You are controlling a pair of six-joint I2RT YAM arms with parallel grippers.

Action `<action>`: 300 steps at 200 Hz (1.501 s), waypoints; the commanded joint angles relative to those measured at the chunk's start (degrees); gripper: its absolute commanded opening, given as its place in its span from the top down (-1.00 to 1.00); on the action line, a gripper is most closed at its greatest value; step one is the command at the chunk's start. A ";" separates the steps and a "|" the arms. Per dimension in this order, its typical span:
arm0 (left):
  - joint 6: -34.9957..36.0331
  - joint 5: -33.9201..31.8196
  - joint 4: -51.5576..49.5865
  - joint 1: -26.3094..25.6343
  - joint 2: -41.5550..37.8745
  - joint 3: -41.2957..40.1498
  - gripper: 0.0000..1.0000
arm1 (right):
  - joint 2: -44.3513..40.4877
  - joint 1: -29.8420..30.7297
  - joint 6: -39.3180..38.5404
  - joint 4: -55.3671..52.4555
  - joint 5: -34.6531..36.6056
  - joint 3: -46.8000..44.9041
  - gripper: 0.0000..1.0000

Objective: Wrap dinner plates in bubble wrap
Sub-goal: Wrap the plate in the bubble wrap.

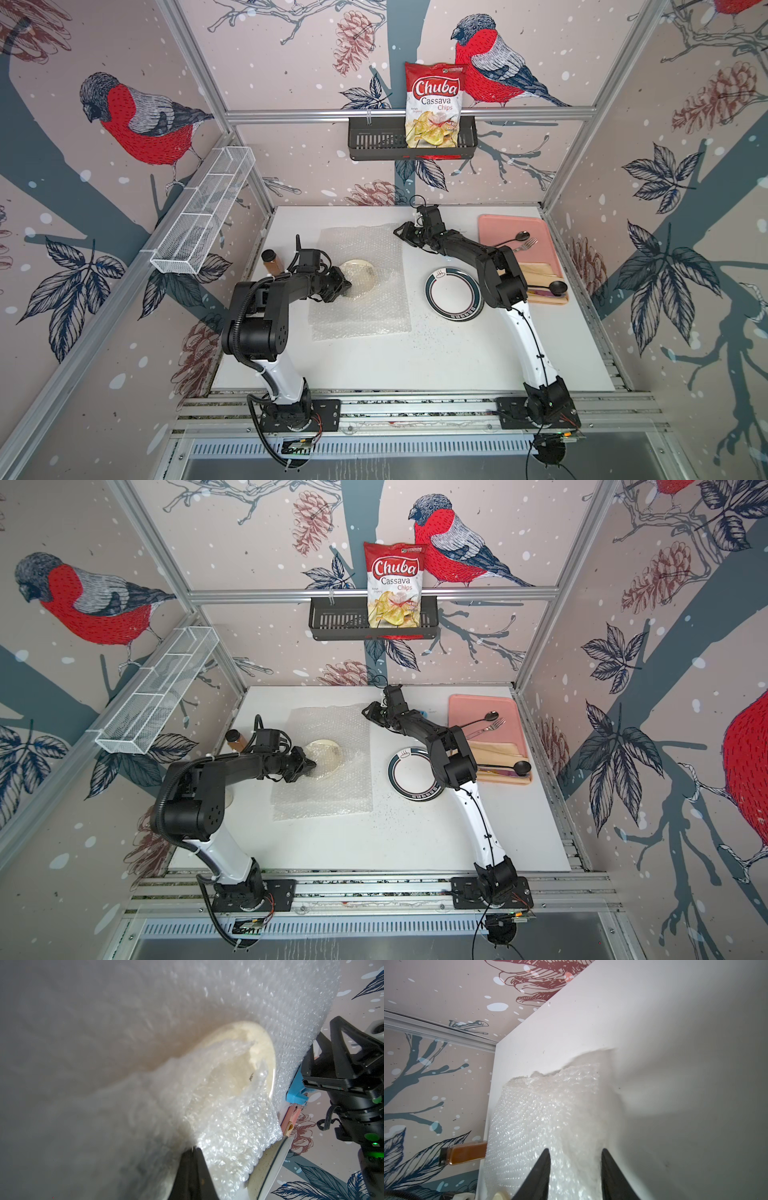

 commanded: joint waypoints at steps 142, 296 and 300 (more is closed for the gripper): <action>-0.25 -1.73 -3.03 0.11 0.89 -0.45 1.00 | -11.66 5.96 -7.35 4.41 -6.91 -9.03 0.86; -1.13 -0.12 -0.07 0.09 -0.49 -2.24 1.00 | -10.26 20.94 -6.09 0.66 -4.64 -16.46 0.86; -1.17 -0.12 -0.09 0.14 -0.56 -2.24 1.00 | -10.02 21.14 -5.89 0.44 -4.47 -16.41 0.86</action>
